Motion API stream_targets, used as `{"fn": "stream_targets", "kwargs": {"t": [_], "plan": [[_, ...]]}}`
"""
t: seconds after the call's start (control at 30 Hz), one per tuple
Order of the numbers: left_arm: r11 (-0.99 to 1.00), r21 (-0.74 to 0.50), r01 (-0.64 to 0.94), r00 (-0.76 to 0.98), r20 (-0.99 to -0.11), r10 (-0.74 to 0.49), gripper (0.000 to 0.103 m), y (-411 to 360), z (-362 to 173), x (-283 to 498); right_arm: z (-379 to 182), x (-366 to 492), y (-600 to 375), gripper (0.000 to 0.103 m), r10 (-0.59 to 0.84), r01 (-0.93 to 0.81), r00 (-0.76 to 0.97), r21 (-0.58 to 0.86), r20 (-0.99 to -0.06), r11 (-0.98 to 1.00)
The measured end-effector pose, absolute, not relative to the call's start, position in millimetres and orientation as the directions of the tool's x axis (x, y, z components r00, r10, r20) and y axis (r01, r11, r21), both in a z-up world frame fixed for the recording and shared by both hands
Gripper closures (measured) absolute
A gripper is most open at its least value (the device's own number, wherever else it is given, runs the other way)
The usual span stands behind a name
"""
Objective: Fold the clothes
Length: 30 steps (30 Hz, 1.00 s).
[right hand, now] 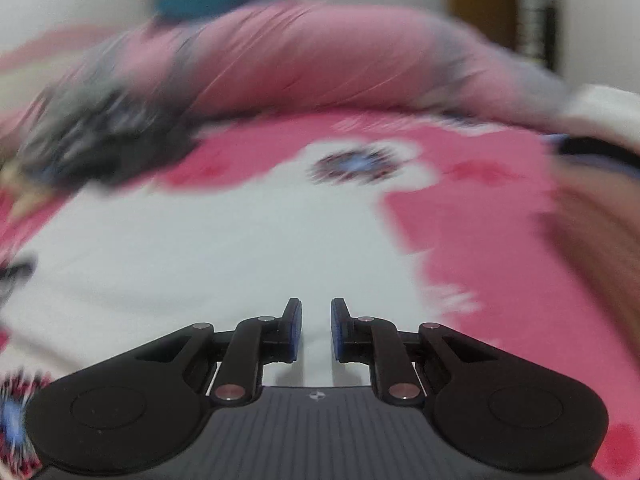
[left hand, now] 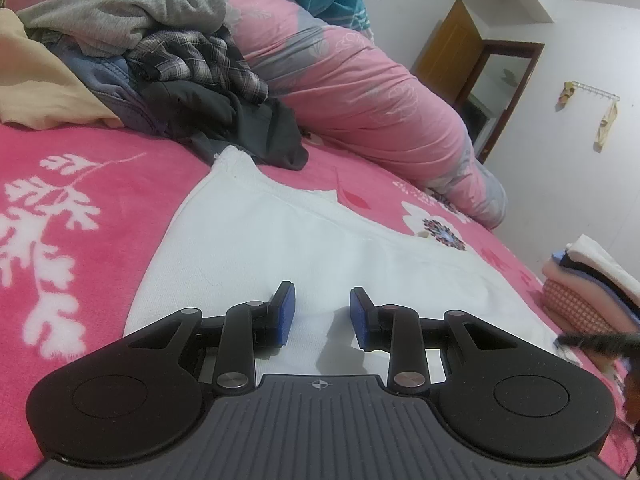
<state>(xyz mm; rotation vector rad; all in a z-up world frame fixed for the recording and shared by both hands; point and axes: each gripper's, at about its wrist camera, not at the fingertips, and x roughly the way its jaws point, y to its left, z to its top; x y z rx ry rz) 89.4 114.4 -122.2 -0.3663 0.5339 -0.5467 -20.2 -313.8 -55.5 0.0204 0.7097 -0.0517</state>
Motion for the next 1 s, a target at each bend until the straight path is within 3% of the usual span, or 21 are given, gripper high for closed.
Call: {"fn": "stream_targets", "kwargs": {"t": [0.13,0.3,0.47,0.67,0.77,0.93,1.0], "plan": [[0.793,-0.466,0.392,0.724,-0.376,-0.578,0.072,115,-123,90,-61,-47,-343,0.088,-0.082,0.190,0.741,0.090,-0.667,0.978],[0.792,-0.468,0.392,0.723,-0.375,-0.580,0.071,115,-122,91,-50,-82,-371,0.086,-0.230,0.381,0.657,0.052,-0.718,0.923],[0.791,-0.470,0.392,0.723,-0.374,-0.581,0.071,115,-123,90,-20,-43,-324,0.086,-0.100,0.204,0.785,0.102,-0.611,0.974],[0.781,-0.485,0.393,0.721,-0.365,-0.589,0.071,117,-123,89,-40,54,-249,0.086,0.016,-0.027,0.789,-0.008,-0.614,1.000],[0.775,-0.493,0.394,0.720,-0.358,-0.594,0.070,118,-123,89,-64,76,-257,0.086,-0.040,0.005,0.739,-0.054,-0.673,0.999],[0.773,-0.492,0.400,0.719,-0.355,-0.598,0.068,118,-123,89,-59,13,-314,0.087,-0.043,0.136,0.779,0.102,-0.626,0.985],[0.775,-0.487,0.403,0.719,-0.356,-0.597,0.067,117,-122,88,-57,-4,-320,0.082,-0.141,0.201,0.750,0.019,-0.646,0.979]]}}
